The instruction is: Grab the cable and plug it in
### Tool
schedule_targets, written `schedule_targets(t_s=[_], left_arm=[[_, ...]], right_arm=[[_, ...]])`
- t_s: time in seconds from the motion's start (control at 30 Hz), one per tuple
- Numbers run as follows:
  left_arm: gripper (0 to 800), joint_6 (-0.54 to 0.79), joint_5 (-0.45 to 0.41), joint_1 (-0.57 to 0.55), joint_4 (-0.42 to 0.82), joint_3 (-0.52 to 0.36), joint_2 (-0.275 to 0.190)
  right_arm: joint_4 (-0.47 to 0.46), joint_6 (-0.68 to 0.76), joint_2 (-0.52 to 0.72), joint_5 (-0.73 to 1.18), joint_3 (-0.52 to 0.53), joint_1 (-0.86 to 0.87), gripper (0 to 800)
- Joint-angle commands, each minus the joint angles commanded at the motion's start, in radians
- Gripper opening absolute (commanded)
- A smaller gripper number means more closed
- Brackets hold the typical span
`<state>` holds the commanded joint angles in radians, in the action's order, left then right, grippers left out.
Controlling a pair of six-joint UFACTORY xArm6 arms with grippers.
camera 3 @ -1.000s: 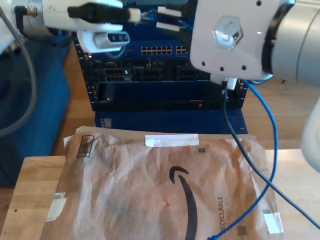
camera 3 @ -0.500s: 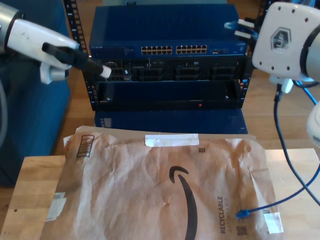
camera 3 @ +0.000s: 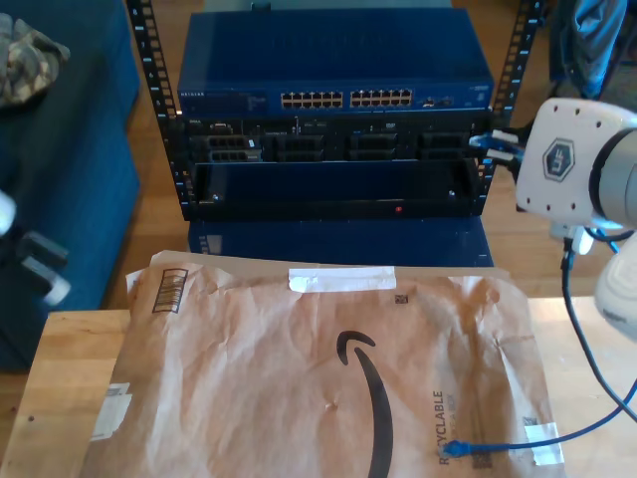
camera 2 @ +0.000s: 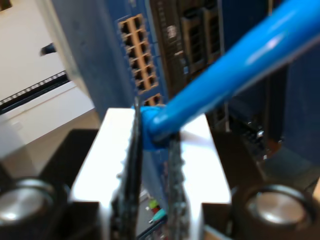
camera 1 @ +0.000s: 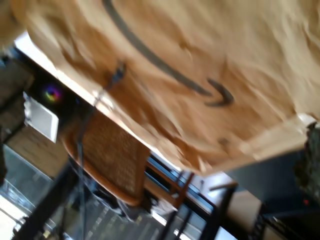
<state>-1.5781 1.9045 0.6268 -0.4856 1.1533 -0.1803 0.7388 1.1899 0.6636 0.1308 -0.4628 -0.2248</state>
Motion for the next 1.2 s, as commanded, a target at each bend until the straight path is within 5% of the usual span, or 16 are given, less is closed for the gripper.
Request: schedule_targets(t_s=[0.23,0.67,0.8,0.9,1.2], left_arm=[[799,0.318,-0.009,0.132,0.258,-0.103,-0.009],[800,0.973,-0.028,0.611,0.411,-0.152,-0.017],[800,1.126,-0.190,0.750,0.457,-0.233,-0.017],[800,1.250,-0.212,0.847,0.494,-0.302,-0.020],[800,1.346,-0.344,0.916,0.539,-0.666,-0.269]], right_arm=[[0.002,0.000,0.003,0.000,0.017,0.002,1],[0.009,0.002,0.002,-0.002,0.038,-0.003,1],[0.011,0.002,0.002,-0.002,0.040,-0.002,1],[0.009,0.002,0.002,-0.002,0.043,-0.002,1],[0.005,0.002,0.017,0.000,0.063,-0.002,1]])
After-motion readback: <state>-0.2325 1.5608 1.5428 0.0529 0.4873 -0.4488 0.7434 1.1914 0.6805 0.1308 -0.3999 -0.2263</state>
